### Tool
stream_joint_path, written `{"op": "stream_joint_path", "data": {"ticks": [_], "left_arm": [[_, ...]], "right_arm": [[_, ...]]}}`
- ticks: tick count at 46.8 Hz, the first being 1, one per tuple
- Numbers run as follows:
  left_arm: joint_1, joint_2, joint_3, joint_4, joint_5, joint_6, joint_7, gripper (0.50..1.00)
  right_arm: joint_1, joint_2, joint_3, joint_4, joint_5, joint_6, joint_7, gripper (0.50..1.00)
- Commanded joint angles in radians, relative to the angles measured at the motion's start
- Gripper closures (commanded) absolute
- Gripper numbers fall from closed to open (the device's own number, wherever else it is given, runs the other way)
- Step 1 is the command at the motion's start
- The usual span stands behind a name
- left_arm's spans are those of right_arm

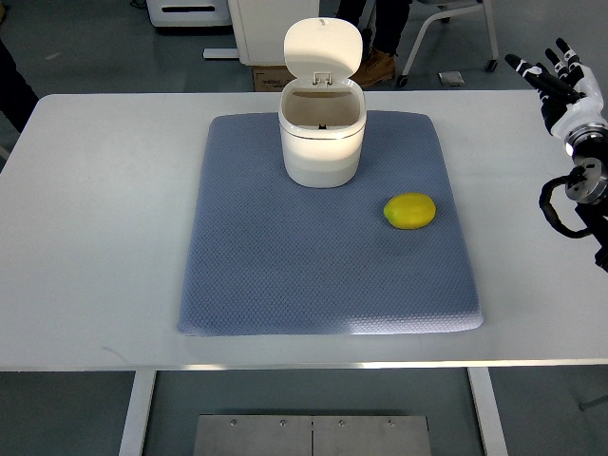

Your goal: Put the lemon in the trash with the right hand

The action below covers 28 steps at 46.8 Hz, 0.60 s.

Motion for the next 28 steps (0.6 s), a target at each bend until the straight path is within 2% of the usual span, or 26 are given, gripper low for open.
{"op": "stream_joint_path", "data": {"ticks": [1,4,8,18,21,25,28], "left_arm": [[0.003,0.0,-0.002,0.0,-0.005,-0.001,-0.002,0.5],[0.009,0.0,-0.007,0.0,-0.017,-0.012,-0.015,0.5],[0.003,0.0,-0.005,0.0,-0.015,-0.009,-0.08,0.5],[0.006,0.0,-0.005,0.0,-0.014,-0.003,-0.081,0.5],[0.006,0.0,-0.004,0.0,-0.012,-0.003,-0.081,0.5],[0.005,0.0,-0.002,0.0,-0.012,-0.003,-0.081,0.5],[0.005,0.0,-0.004,0.0,-0.012,-0.003,-0.081,0.5]], "right_arm": [[0.001,-0.003,0.001,0.001,0.0,0.0,0.001,0.5],[-0.001,-0.004,0.001,0.003,0.0,0.002,-0.003,0.5],[-0.005,-0.005,0.001,0.001,0.0,0.0,-0.017,0.5],[-0.005,-0.006,0.004,-0.001,-0.001,0.014,-0.008,0.5],[-0.01,-0.006,-0.001,0.001,-0.006,0.035,0.018,0.5],[-0.015,-0.011,-0.005,0.006,-0.007,0.096,0.092,0.5],[-0.015,-0.02,-0.028,0.007,-0.009,0.141,0.109,0.5]]}}
